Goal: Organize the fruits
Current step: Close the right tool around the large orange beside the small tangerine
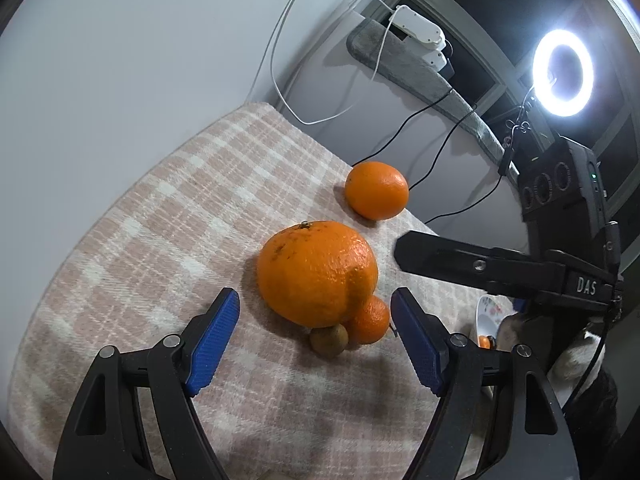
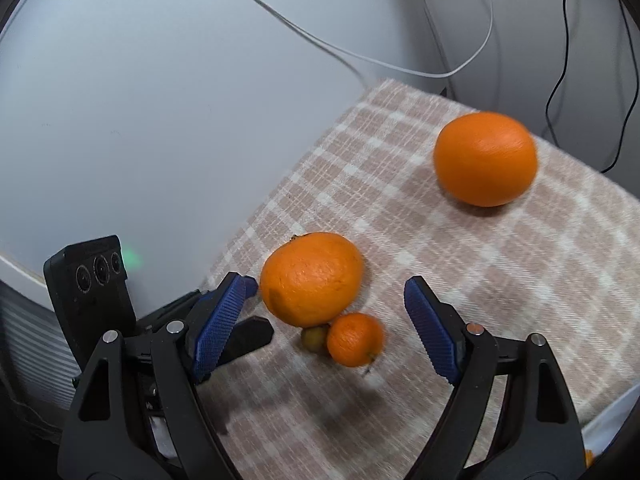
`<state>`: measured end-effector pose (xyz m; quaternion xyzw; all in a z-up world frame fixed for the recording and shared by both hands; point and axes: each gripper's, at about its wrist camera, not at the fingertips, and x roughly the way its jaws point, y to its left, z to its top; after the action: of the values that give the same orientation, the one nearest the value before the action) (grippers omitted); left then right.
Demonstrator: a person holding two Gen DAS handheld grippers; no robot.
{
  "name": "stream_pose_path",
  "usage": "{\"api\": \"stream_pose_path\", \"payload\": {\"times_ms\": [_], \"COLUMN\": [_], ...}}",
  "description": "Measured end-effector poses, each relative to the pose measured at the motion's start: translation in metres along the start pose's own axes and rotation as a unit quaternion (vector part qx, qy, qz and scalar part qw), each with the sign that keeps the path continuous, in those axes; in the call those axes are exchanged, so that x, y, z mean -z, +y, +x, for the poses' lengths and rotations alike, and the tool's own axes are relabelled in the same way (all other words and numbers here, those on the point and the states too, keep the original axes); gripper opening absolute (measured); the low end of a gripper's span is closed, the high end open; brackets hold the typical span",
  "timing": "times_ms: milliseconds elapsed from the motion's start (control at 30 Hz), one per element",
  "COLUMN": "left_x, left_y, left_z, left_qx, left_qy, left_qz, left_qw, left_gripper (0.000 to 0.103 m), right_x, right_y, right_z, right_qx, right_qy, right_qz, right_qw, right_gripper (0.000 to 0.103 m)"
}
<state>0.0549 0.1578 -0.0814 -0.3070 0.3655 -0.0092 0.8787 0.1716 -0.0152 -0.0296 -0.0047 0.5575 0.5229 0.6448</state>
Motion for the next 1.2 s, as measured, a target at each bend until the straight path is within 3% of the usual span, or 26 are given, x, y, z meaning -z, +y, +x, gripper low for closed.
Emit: {"api": "stream_pose_path", "payload": {"times_ms": [400,467,633,1200], "left_x": [-0.005,-0.005,-0.005,-0.003], "left_y": [0.004,0.005,0.008,-0.011], "left_z": [0.009,0.011,0.016,0.008], "left_qx": [0.02,0.021,0.025,0.007], "left_qy": [0.01,0.011,0.015,-0.007], "left_qz": [-0.017,-0.018,-0.027,0.015], "left_qw": [0.9996,0.9996,0.9992,0.9998], "left_gripper": [0.076,0.076,0.068,0.066], "right_x": [-0.007,-0.008,-0.009,-0.005], "right_y": [-0.002,-0.002,-0.002,0.003], "right_z": [0.026,0.029,0.035,0.02], "right_qx": [-0.027,-0.032,-0.029,-0.03], "right_qy": [0.024,0.028,0.033,0.014], "right_qz": [0.028,0.027,0.025,0.019], "right_qw": [0.999,0.999,0.999,0.999], "right_gripper": [0.076,0.07,0.065,0.064]}}
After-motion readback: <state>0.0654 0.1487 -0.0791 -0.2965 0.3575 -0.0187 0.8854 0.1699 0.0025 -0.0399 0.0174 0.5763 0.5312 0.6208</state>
